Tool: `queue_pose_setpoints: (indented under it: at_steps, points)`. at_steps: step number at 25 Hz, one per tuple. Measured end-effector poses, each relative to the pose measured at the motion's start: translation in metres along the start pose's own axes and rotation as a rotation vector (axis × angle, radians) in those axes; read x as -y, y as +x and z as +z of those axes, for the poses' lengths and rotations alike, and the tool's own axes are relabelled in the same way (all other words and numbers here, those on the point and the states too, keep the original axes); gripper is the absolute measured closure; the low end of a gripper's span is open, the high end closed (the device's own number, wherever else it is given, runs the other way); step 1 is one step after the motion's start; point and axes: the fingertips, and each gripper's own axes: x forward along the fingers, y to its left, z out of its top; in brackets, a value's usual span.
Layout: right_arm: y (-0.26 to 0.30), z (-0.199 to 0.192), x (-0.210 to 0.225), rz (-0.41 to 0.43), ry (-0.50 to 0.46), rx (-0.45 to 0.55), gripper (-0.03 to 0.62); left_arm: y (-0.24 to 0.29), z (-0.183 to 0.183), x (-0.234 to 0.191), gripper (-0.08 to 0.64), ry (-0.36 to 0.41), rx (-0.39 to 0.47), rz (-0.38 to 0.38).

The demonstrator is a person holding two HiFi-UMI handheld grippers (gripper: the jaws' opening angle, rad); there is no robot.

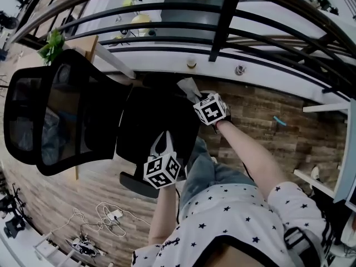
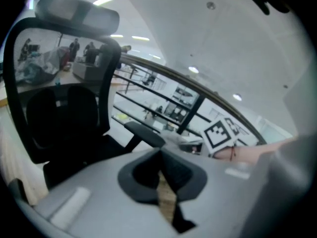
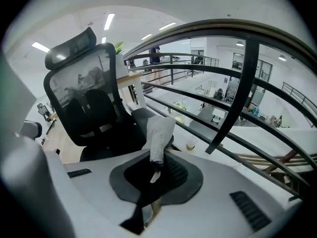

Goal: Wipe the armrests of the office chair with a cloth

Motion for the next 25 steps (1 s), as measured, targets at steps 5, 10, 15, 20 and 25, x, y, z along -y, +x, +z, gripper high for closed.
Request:
queue_pose_setpoints:
  at_steps: [5, 10, 15, 20, 25]
  points:
    - [-0.033, -0.003, -0.012, 0.018, 0.0, 0.047, 0.56, -0.018, -0.006, 0.011, 0.555, 0.011, 0.015, 0.001]
    - [-0.069, -0.002, -0.024, 0.036, -0.016, 0.112, 0.56, -0.037, -0.013, 0.024, 0.555, 0.021, 0.032, -0.005]
    - [-0.104, -0.005, -0.036, 0.055, -0.03, 0.175, 0.56, -0.054, -0.021, 0.036, 0.555, 0.033, 0.053, -0.013]
    - [-0.138, -0.011, -0.048, 0.082, -0.033, 0.235, 0.56, -0.069, -0.028, 0.047, 0.555, 0.047, 0.071, -0.018]
    - [-0.174, -0.022, -0.065, 0.109, -0.033, 0.28, 0.56, -0.088, -0.033, 0.054, 0.555, 0.054, 0.09, -0.021]
